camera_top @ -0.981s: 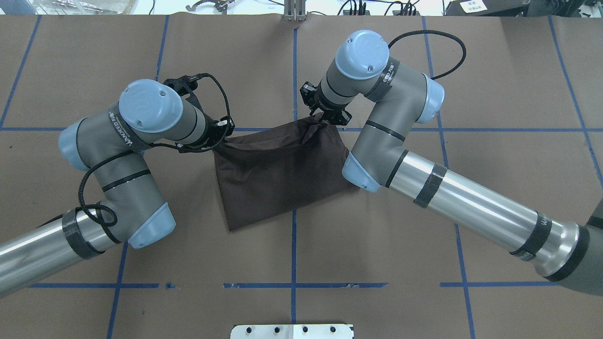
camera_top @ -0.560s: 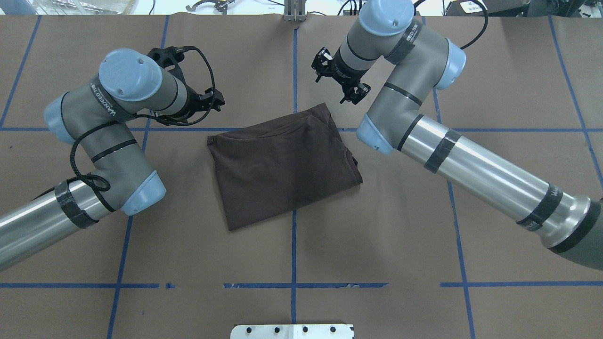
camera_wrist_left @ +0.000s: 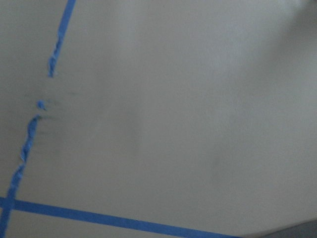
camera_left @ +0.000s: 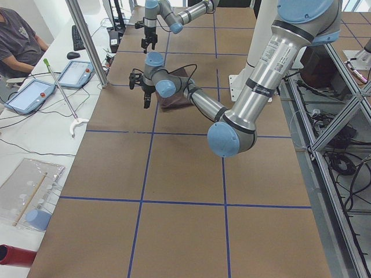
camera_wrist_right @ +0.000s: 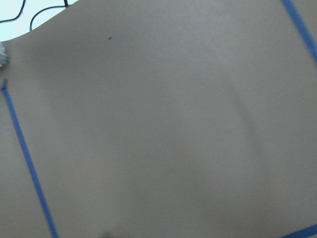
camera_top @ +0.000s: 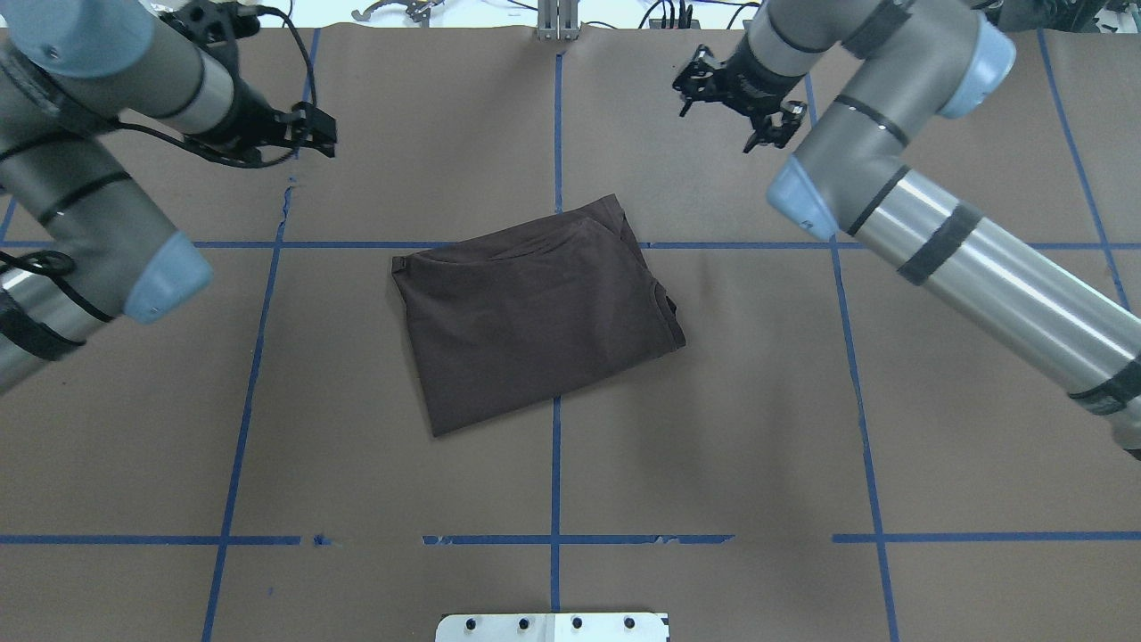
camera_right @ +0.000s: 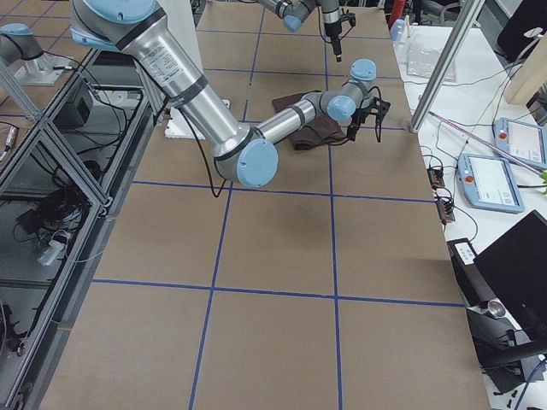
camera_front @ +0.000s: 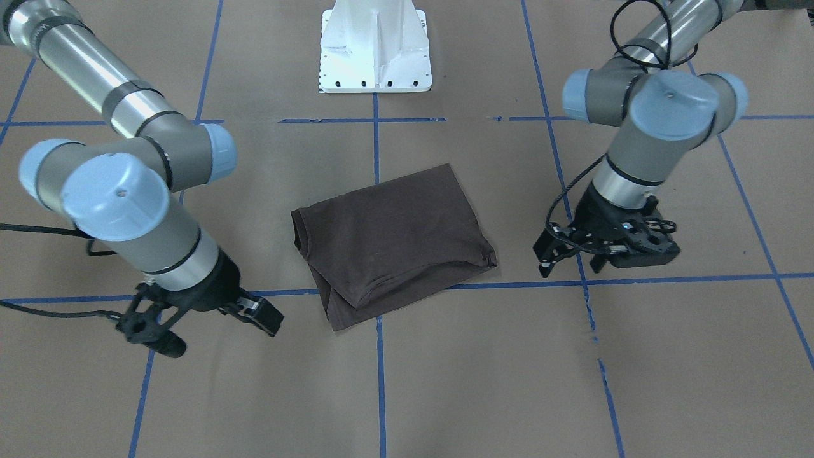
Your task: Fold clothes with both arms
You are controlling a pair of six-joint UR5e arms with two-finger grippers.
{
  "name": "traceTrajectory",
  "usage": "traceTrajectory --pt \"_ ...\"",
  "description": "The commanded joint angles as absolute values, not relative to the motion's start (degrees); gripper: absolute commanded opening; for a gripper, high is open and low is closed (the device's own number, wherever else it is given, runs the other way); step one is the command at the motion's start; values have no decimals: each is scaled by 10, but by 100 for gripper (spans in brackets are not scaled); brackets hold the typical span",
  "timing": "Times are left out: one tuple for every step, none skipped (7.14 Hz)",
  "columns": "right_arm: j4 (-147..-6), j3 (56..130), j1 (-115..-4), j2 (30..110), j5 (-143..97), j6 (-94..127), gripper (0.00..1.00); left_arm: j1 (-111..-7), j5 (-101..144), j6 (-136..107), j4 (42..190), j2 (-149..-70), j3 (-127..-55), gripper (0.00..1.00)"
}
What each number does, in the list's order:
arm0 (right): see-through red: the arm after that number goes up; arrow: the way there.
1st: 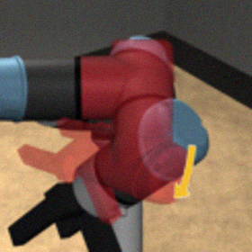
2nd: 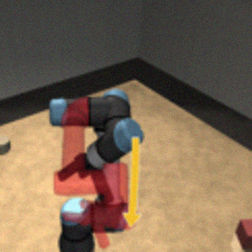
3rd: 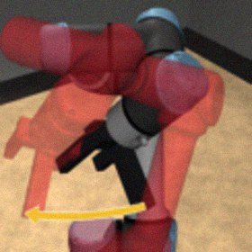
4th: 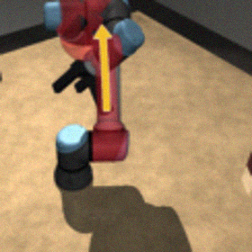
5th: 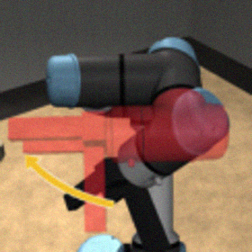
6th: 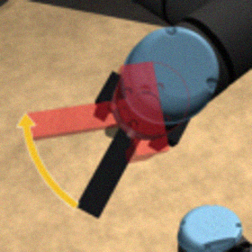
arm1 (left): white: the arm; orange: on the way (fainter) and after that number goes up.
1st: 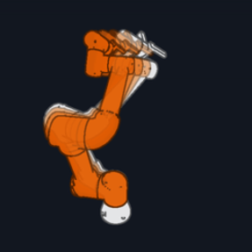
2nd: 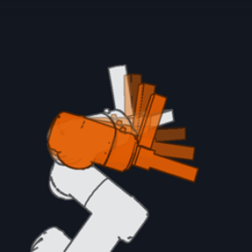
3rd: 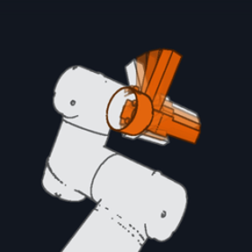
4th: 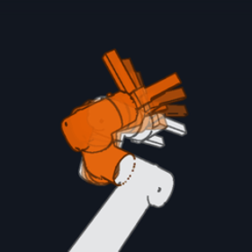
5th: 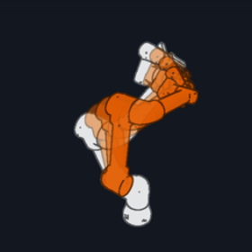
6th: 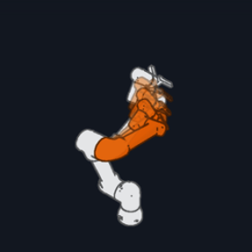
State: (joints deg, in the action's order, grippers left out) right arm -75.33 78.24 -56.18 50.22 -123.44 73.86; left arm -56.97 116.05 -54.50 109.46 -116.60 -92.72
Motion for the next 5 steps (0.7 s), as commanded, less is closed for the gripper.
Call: traceTrajectory --pt "-892 894 -687 637 -1269 408 100 -714 1212 -262 1090 -1088 -929 100" --pt "-904 912 -753 709 -1303 276 100 -791 1240 -117 1092 -1045 -916 100" --pt "-906 909 -824 778 -1334 132 100 -837 1244 30 1089 -1013 -901 100" --pt "-916 907 -884 836 -1336 -6 100 -884 1249 78 1052 -993 -897 100" --pt "-976 921 -936 872 -1335 -58 100 -896 1270 77 1046 -948 -906 100"
